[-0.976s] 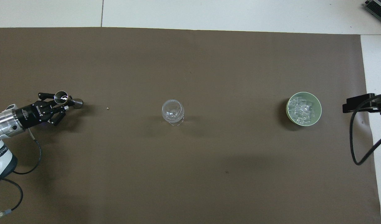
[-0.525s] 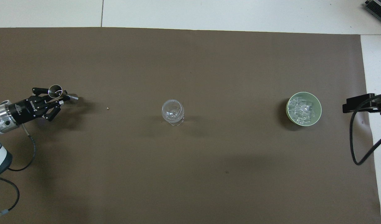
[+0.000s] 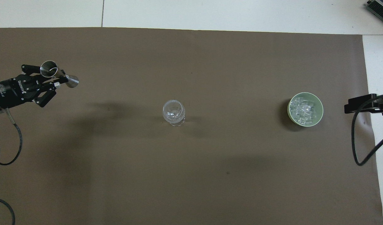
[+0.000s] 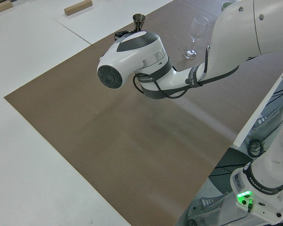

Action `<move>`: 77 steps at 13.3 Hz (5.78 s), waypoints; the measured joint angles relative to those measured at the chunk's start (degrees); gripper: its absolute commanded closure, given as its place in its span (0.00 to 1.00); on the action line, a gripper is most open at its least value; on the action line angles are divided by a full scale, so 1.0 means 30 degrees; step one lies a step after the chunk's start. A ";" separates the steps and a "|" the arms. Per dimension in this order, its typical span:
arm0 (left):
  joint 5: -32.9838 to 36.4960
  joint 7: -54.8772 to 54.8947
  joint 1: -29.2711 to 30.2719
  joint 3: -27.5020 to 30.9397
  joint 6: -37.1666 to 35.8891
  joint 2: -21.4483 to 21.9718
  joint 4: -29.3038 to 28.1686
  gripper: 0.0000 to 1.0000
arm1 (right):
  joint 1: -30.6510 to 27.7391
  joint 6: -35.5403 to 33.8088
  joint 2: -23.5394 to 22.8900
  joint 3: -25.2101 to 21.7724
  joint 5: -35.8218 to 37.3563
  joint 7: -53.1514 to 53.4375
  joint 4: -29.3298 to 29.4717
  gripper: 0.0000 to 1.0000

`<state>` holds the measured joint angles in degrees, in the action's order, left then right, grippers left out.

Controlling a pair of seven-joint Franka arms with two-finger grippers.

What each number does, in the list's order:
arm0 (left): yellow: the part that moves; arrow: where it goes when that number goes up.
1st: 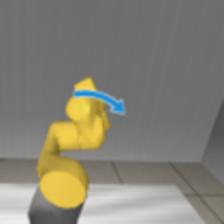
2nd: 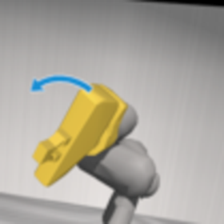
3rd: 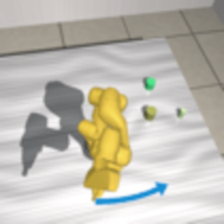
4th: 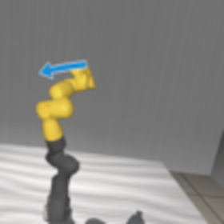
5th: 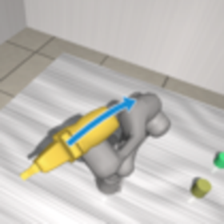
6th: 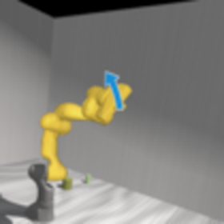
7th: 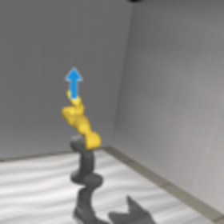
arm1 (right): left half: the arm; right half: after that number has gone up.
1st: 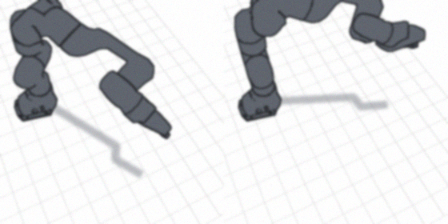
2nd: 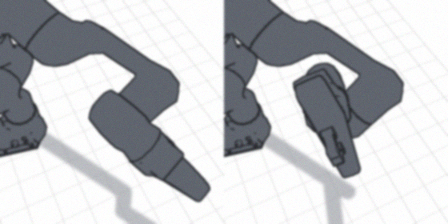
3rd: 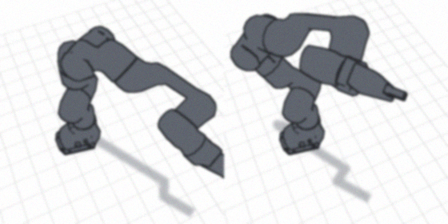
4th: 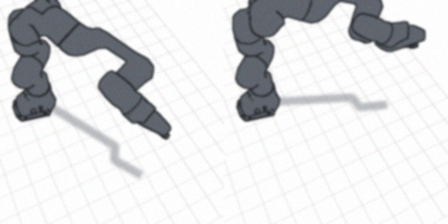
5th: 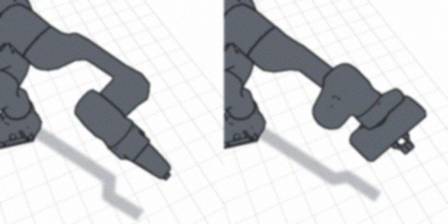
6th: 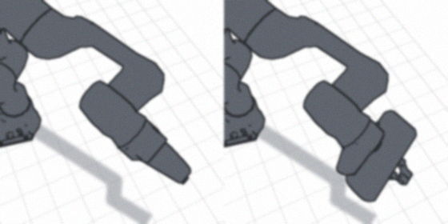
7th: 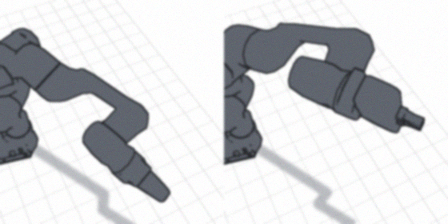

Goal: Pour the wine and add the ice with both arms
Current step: 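Lift the jigger with the left gripper and carry it over the glass, then tilt the jigger with the left gripper to pour into the glass, then carry the jigger with the left gripper back to its spot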

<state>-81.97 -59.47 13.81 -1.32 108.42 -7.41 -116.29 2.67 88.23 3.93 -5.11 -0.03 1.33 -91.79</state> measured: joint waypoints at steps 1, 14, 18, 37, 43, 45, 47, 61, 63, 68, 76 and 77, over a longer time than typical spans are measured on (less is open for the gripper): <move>0.0000 -0.0366 -0.0907 -0.0024 0.1230 0.0504 -0.0277 1.00 | 0.0000 0.0000 0.0000 0.0000 0.0000 0.0000 0.0000 0.00; 0.0009 -0.1559 -0.9576 -0.0145 1.1300 0.3159 -0.0918 1.00 | 0.0000 0.0000 0.0000 0.0000 0.0000 0.0000 0.0000 0.00; 0.0014 0.0990 -1.0478 -0.0174 1.2073 0.4053 -0.2411 1.00 | 0.0000 0.0000 0.0000 0.0000 0.0000 0.0000 0.0000 0.00; 0.0004 0.9060 -1.6627 -0.0301 2.3976 0.3825 -0.3920 1.00 | 0.0000 0.0000 0.0000 0.0000 0.0000 0.0000 0.0000 0.00; 0.0004 1.1295 -1.7381 -0.0287 2.6181 0.3536 -0.3934 1.00 | 0.0000 0.0000 0.0000 0.0000 0.0000 0.0000 0.0000 0.00; 0.0006 1.1903 -1.7428 -0.0285 2.6715 0.3436 -0.3934 1.00 | 0.0000 0.0000 0.0000 0.0000 0.0000 0.0000 0.0000 0.00; 0.0006 1.2787 -1.7512 -0.0293 2.7088 0.3401 -0.3934 1.00 | 0.0000 0.0000 0.0000 0.0000 0.0000 0.0000 0.0000 0.00; 0.0113 1.9927 -1.7827 -0.0302 2.8089 0.1776 -0.2302 1.00 | 0.0000 0.0000 0.0000 0.0000 0.0000 0.0000 -0.0001 0.00; 0.0101 2.1368 -1.7827 -0.0299 2.8089 0.1690 -0.2291 1.00 | 0.0000 0.0000 0.0000 0.0000 0.0000 0.0000 -0.0001 0.00; 0.0072 2.1746 -1.7830 -0.0295 2.8135 0.1567 -0.1819 1.00 | 0.0000 0.0000 0.0000 0.0000 0.0000 0.0000 -0.0001 0.00; -0.0921 1.6826 -1.5890 -0.0031 2.3722 0.1818 -0.1720 1.00 | 0.0000 0.0000 0.0000 -0.0003 0.0000 0.0001 -0.0001 0.00; -0.0974 1.5861 -1.5215 -0.0005 2.2437 0.1972 -0.1782 1.00 | -0.0006 0.0000 0.0000 -0.0018 0.0000 0.0006 -0.0001 0.00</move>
<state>-84.89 -11.89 -31.83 -1.33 175.73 -1.49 -121.63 2.65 88.23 3.93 -5.17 -0.03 1.35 -91.79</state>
